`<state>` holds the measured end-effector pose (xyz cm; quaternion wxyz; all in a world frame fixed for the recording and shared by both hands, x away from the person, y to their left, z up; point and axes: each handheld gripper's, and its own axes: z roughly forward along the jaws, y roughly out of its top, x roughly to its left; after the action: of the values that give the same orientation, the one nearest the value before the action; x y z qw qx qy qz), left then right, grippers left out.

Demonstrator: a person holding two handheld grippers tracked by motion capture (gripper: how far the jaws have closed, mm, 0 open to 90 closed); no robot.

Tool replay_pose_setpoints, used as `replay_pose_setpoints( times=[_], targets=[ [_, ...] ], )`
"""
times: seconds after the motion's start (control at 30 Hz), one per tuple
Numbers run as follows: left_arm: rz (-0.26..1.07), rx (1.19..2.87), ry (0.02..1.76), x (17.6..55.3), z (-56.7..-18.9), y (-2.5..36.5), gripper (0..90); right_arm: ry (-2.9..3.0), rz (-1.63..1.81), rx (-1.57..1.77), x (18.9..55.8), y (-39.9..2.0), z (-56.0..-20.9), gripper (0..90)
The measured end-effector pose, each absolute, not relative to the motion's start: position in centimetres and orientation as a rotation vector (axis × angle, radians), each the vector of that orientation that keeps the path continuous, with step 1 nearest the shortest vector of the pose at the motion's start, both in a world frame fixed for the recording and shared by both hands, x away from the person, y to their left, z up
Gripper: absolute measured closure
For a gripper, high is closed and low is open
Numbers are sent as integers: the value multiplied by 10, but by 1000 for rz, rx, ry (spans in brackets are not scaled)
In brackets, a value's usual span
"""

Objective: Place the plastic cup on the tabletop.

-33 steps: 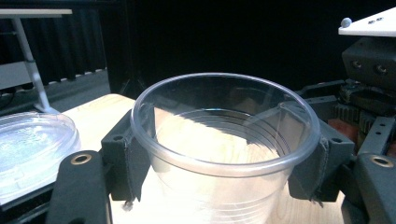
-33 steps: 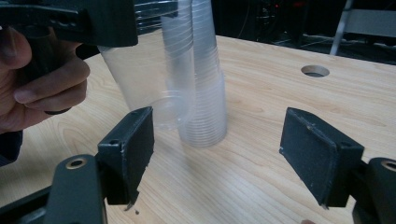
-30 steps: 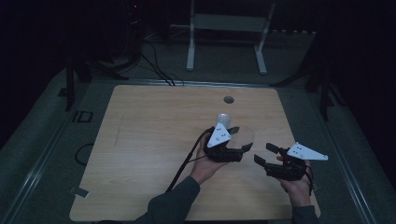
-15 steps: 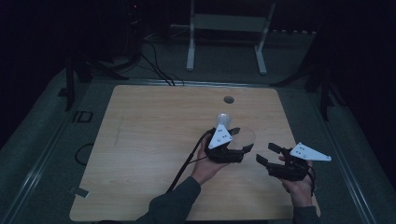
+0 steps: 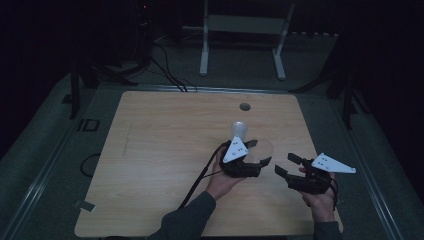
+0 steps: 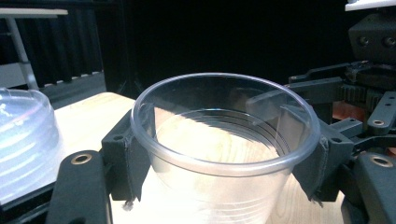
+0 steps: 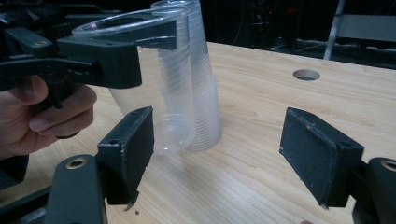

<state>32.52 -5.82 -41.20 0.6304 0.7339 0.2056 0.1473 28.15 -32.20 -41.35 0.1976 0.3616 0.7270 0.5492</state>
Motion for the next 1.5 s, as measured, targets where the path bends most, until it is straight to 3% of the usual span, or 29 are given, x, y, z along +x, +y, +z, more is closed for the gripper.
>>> replay_pose_setpoints(
  times=[1.5],
  targets=[
    [323, 1707, 480, 329, -446, -68, 293, 2010, 1545, 1030, 280, -329, -414, 259]
  ],
)
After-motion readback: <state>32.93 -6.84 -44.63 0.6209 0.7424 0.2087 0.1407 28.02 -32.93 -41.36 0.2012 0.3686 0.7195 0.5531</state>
